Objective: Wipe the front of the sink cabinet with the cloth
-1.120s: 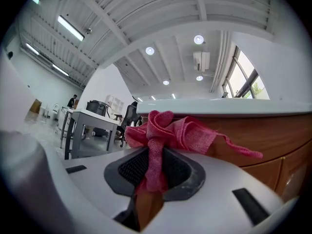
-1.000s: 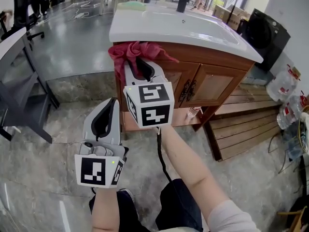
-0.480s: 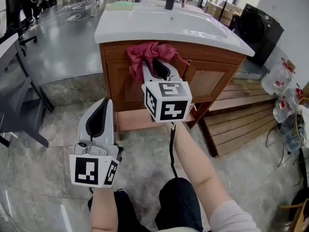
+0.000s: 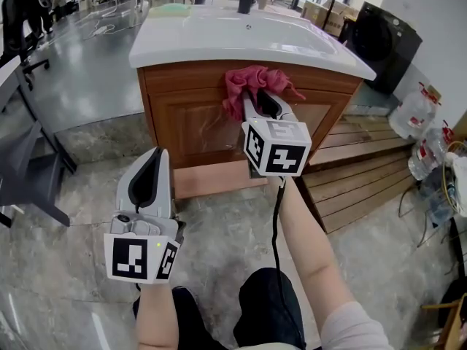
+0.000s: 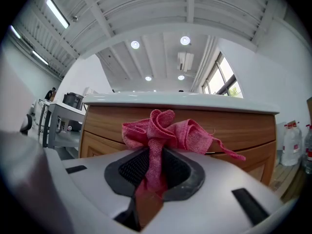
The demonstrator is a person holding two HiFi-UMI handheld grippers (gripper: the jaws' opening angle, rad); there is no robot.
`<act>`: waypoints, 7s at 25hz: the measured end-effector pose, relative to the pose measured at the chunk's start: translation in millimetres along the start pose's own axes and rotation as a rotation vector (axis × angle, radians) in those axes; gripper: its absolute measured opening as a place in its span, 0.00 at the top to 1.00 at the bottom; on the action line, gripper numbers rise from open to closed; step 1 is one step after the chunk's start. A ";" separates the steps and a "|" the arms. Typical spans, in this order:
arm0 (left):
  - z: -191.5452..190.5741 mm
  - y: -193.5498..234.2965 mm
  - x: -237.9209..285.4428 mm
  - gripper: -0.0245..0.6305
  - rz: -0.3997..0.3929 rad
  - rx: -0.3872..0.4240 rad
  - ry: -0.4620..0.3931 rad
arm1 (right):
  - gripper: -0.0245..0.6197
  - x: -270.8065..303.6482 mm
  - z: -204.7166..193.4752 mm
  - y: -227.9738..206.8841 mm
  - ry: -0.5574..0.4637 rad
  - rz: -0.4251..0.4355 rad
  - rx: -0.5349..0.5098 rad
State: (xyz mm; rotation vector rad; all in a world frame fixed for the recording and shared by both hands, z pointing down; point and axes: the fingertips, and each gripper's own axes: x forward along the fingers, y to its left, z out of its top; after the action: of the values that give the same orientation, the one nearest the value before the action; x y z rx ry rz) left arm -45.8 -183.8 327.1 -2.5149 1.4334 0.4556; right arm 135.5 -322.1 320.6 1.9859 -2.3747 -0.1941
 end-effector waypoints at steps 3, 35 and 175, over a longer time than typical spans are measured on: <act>-0.3 -3.1 0.7 0.95 -0.004 0.000 0.002 | 0.84 -3.6 -2.2 -19.0 0.005 -0.032 0.009; 6.3 3.7 -11.4 0.95 0.010 0.027 0.002 | 0.83 6.2 -61.1 28.1 0.106 0.006 -0.002; 19.3 18.4 -33.5 0.95 0.062 0.061 0.001 | 0.85 15.0 -164.6 138.5 0.250 0.183 -0.016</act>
State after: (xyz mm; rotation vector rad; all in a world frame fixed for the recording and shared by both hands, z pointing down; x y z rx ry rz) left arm -80.8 -160.0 320.9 -2.4292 1.5062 0.4150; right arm 15.6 -324.5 499.9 1.6614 -2.3639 0.0401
